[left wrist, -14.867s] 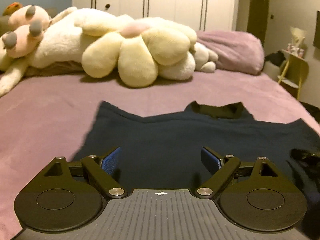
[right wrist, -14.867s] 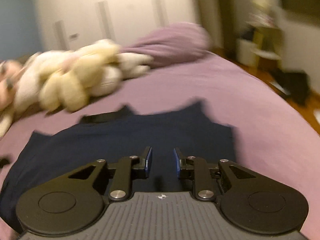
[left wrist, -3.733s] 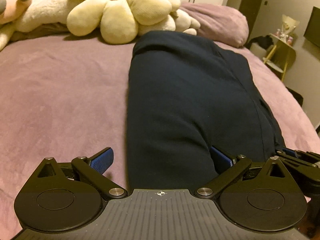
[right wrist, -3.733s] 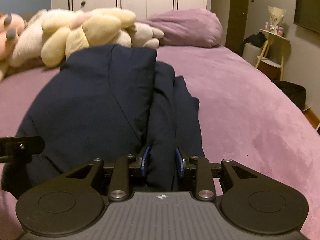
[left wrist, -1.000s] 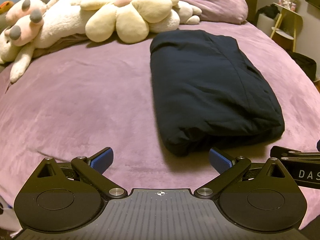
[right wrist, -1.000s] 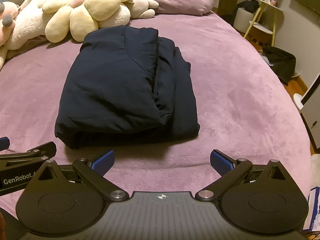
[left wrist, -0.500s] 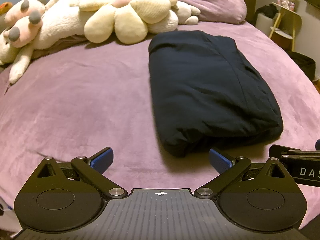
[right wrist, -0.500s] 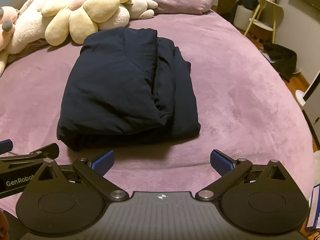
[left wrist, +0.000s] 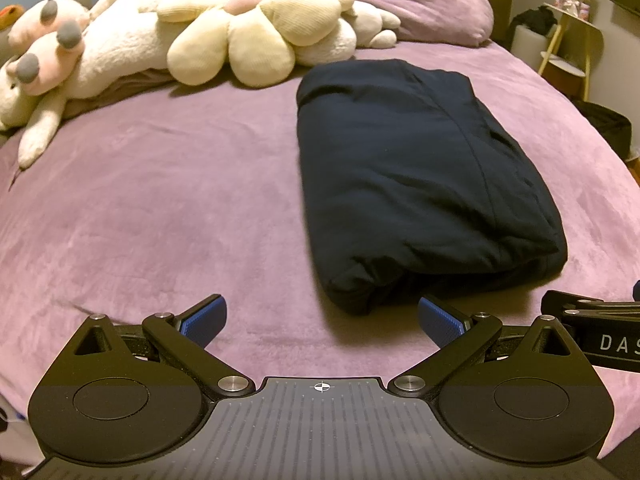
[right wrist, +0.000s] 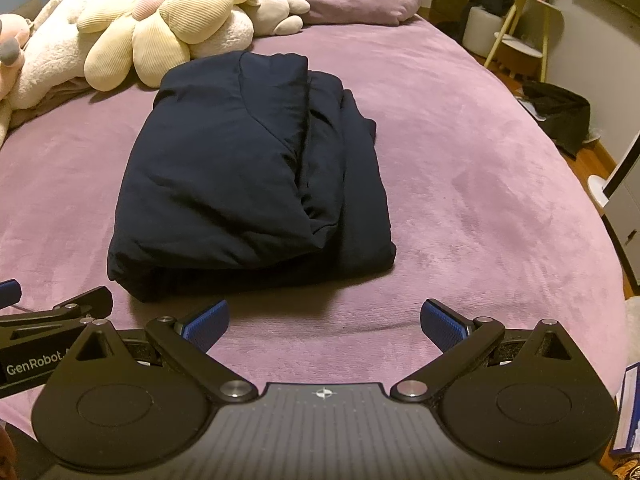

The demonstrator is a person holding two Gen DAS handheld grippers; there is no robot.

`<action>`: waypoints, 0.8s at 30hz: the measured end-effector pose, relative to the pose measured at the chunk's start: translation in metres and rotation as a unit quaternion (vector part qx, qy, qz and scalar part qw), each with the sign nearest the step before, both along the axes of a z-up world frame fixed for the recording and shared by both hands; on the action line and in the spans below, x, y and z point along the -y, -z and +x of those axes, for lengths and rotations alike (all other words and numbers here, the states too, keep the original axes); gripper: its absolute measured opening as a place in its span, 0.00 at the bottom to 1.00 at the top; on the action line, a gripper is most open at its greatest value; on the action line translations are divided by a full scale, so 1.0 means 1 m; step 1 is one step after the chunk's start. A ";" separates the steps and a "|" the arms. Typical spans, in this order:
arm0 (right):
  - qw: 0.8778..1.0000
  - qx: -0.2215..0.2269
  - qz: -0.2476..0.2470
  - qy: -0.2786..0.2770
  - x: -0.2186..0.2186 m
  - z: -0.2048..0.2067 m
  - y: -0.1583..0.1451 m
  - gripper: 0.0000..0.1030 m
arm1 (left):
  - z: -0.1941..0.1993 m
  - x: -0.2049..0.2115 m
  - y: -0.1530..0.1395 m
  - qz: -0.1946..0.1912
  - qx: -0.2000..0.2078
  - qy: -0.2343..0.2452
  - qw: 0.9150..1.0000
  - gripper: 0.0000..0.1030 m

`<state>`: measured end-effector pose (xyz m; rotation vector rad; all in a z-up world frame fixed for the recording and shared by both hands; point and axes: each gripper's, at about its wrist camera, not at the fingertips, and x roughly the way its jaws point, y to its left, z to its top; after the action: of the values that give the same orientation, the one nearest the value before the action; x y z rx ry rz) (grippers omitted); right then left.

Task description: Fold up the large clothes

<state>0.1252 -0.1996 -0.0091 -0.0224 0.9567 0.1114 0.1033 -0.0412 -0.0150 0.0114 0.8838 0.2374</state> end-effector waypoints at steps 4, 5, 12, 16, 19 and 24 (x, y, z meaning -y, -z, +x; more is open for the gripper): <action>1.000 0.000 -0.001 -0.001 0.000 0.000 0.000 0.99 | 0.001 0.000 0.000 0.000 0.001 0.000 1.000 1.00; 1.000 0.000 -0.001 0.000 0.001 -0.001 0.000 0.99 | 0.000 0.000 0.000 0.000 0.001 0.001 1.000 1.00; 1.000 0.002 -0.004 0.003 0.001 -0.001 0.000 0.99 | 0.001 -0.002 0.001 -0.001 0.000 0.003 1.000 1.00; 1.000 0.001 -0.006 0.005 0.001 -0.001 0.000 0.99 | 0.001 -0.003 0.001 -0.003 0.000 0.003 1.000 1.00; 1.000 0.002 -0.008 0.005 0.000 -0.002 0.000 0.99 | 0.001 -0.003 0.001 -0.003 -0.001 0.003 1.000 1.00; 1.000 0.003 -0.011 0.006 0.000 -0.003 0.000 0.99 | 0.000 -0.003 0.002 -0.005 0.000 0.003 1.000 1.00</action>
<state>0.1226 -0.1998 -0.0089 -0.0371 0.9512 0.0904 0.1036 -0.0387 -0.0171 0.0049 0.8847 0.2280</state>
